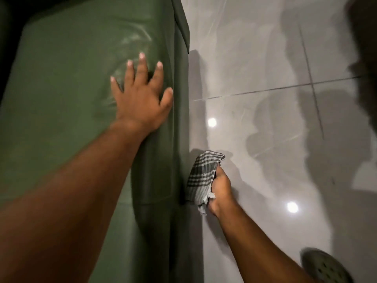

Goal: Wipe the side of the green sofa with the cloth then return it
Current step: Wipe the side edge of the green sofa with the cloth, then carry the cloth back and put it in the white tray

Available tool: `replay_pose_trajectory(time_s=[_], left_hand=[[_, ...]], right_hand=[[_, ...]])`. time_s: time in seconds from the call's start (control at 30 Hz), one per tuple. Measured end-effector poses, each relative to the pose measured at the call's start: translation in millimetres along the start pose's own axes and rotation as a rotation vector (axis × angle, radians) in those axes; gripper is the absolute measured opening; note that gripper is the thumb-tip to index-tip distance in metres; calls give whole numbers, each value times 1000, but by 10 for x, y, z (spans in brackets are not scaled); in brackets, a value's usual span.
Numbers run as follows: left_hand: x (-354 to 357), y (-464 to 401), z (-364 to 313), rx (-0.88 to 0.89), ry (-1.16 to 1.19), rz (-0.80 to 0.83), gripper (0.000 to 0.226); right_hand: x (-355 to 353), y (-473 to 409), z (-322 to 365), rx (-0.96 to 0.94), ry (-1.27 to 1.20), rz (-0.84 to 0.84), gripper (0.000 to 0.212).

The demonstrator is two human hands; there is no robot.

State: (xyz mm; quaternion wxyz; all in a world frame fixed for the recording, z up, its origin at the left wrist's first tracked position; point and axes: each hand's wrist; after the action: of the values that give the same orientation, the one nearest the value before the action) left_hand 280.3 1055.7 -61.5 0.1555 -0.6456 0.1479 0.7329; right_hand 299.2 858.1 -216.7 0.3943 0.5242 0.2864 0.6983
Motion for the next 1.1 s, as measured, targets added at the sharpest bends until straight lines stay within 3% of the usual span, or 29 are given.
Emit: replay_pose_trajectory(time_s=[0.27, 0.6, 0.73, 0.87, 1.1], left_hand=[[-991, 1589, 197, -311, 337, 284, 63], [-2875, 2842, 688, -773, 584, 196, 66], [-3526, 3774, 1027, -996, 605, 127, 69], [-3964, 4921, 1245, -1348, 658, 40, 72], [-4578, 7033, 1147, -1852, 569, -224, 73]], right_hand=[[638, 1643, 1008, -60, 38, 147, 41], [1777, 3547, 1733, 12, 334, 468, 42], [2226, 4296, 1608, 102, 498, 654, 38], [2489, 5063, 1179, 226, 631, 807, 38], [2356, 6814, -76, 541, 897, 1147, 36]])
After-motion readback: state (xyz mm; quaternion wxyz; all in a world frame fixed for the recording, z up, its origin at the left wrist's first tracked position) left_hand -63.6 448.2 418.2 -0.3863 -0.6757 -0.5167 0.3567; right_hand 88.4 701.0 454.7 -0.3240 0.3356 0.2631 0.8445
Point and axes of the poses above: each hand's wrist, its own y-axis away from the middle knuckle, its own x-axis out of the palm, z = x × y, and after that the axes turned 12 degrees about -x, right-handed
